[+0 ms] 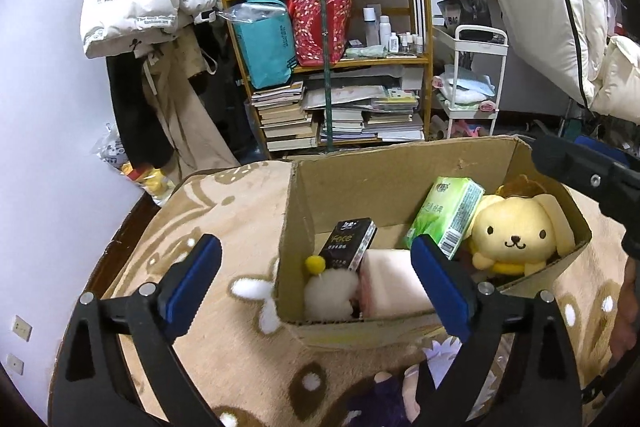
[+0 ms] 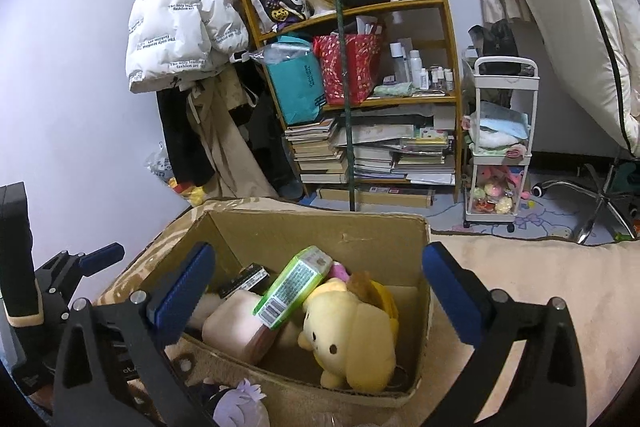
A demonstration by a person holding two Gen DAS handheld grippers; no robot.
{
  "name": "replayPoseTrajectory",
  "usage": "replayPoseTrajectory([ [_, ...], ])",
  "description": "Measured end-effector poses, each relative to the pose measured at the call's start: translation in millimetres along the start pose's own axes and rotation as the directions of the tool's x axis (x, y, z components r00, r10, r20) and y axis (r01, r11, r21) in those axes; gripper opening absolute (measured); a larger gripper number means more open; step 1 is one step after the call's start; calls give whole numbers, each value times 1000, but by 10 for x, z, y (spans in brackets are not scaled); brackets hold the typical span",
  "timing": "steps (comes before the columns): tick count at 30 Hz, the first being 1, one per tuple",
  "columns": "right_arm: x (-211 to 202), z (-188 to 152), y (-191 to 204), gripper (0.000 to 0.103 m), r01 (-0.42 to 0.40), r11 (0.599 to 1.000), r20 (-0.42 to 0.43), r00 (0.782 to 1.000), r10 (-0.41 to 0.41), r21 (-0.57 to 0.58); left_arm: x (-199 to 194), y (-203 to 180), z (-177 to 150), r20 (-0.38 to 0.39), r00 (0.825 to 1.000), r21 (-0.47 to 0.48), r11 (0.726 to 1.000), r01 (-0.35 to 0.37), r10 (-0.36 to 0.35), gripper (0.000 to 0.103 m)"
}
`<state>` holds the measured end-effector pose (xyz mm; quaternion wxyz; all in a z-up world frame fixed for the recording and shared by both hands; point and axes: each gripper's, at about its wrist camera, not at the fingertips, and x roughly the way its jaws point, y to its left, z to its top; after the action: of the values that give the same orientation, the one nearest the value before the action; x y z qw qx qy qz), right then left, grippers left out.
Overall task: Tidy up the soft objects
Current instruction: 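Move both tools back toward the white-haired plush doll and zip bag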
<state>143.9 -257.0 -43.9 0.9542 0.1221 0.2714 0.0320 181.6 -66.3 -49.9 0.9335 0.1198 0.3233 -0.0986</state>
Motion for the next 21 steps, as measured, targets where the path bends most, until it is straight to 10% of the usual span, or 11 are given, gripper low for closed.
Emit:
replayPoseTrajectory([
  [21,-752,-93,43,103,42,999,17,999,-42,-9,-768,191,-129,59,998,-66,998,-16,19,99],
])
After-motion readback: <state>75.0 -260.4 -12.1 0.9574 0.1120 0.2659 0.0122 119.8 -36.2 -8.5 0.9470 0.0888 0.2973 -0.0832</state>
